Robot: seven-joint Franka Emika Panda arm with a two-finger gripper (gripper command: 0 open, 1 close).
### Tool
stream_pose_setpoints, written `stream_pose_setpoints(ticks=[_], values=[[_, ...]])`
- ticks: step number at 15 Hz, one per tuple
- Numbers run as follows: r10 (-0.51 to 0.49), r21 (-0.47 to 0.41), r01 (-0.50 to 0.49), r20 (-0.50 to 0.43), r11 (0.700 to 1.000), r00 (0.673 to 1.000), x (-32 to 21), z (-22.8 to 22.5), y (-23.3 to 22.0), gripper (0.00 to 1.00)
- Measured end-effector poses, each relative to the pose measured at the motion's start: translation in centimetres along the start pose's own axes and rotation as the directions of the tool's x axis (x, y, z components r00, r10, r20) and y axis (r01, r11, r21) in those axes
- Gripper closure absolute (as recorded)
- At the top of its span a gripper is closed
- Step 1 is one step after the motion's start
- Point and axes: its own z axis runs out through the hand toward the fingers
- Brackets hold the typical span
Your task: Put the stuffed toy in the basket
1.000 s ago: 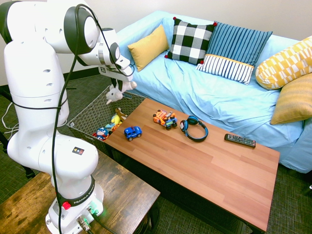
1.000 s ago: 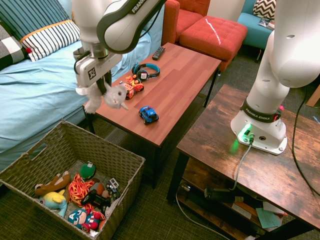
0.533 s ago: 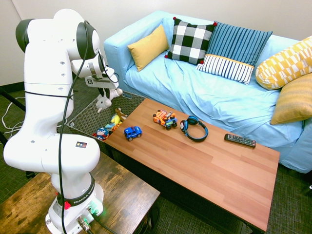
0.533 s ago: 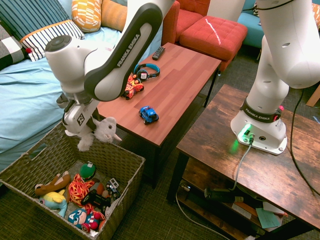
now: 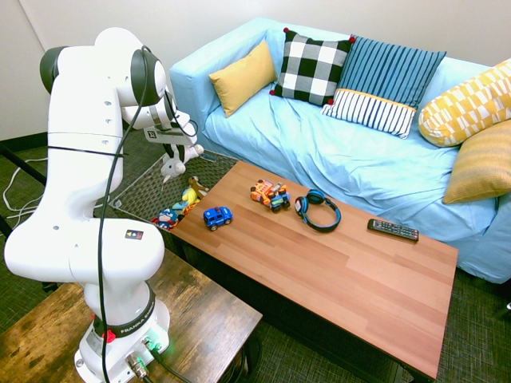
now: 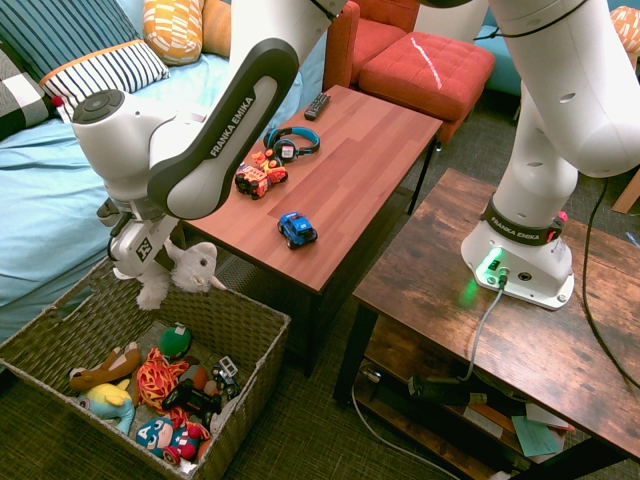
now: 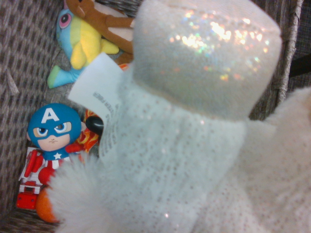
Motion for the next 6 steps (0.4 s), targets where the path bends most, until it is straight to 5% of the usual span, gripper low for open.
stream_pose_setpoints(ticks=[6], values=[[0.022,-0.04,-0.022,0.0,0.999,1.0,3.3,0.1,1.9,0.0]])
